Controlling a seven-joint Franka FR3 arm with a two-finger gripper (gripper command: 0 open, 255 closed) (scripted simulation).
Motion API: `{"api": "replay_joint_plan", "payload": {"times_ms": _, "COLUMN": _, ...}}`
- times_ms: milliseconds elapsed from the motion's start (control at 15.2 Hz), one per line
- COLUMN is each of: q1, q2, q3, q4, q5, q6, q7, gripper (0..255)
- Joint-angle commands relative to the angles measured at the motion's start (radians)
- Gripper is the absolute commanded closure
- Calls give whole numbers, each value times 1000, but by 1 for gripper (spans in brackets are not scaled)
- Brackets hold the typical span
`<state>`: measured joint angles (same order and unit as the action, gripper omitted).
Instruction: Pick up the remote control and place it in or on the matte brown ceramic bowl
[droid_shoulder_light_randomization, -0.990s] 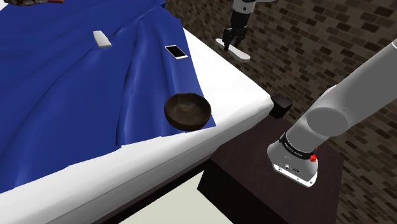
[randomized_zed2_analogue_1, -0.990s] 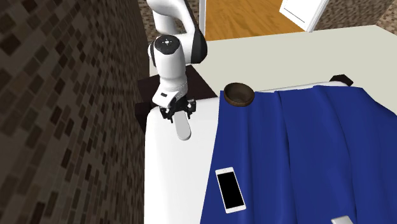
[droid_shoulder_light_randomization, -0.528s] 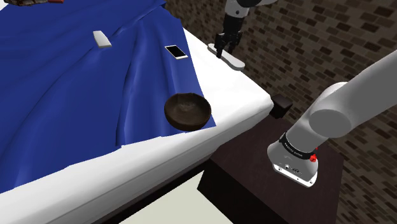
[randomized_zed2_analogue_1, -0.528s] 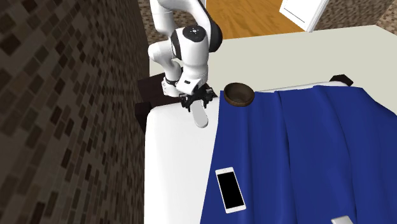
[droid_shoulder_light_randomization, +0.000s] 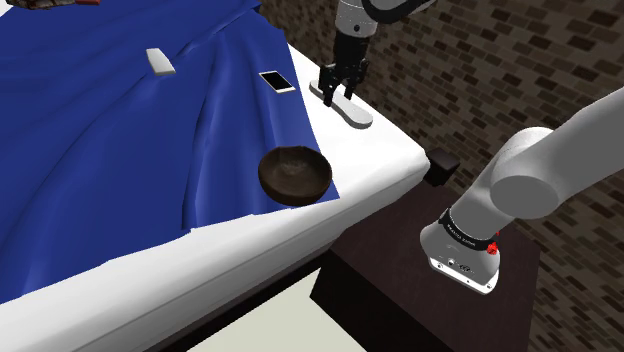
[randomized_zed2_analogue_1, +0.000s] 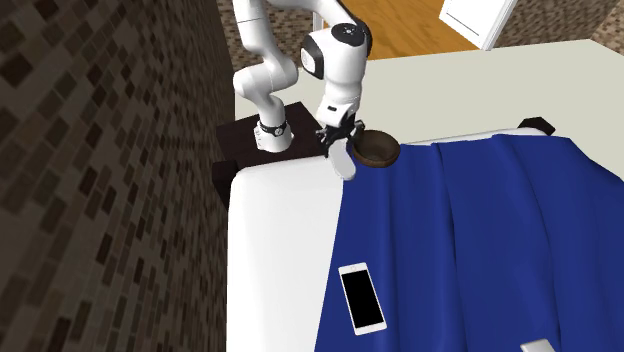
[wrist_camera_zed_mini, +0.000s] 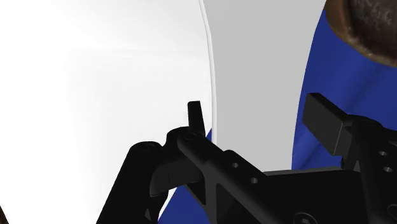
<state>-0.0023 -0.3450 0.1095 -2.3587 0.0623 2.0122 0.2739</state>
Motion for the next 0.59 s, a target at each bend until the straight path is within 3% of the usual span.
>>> {"api": "replay_joint_plan", "payload": {"times_ms": 0, "q1": 19, "q2": -7, "q3": 30, "q4": -5, "q5": 12, "q6": 0, "q7": 45, "gripper": 255}}
{"api": "replay_joint_plan", "payload": {"times_ms": 528, "q1": 104, "q2": 11, "q3": 171, "q4": 27, "q5": 59, "q6": -3, "q7": 244, "gripper": 255}}
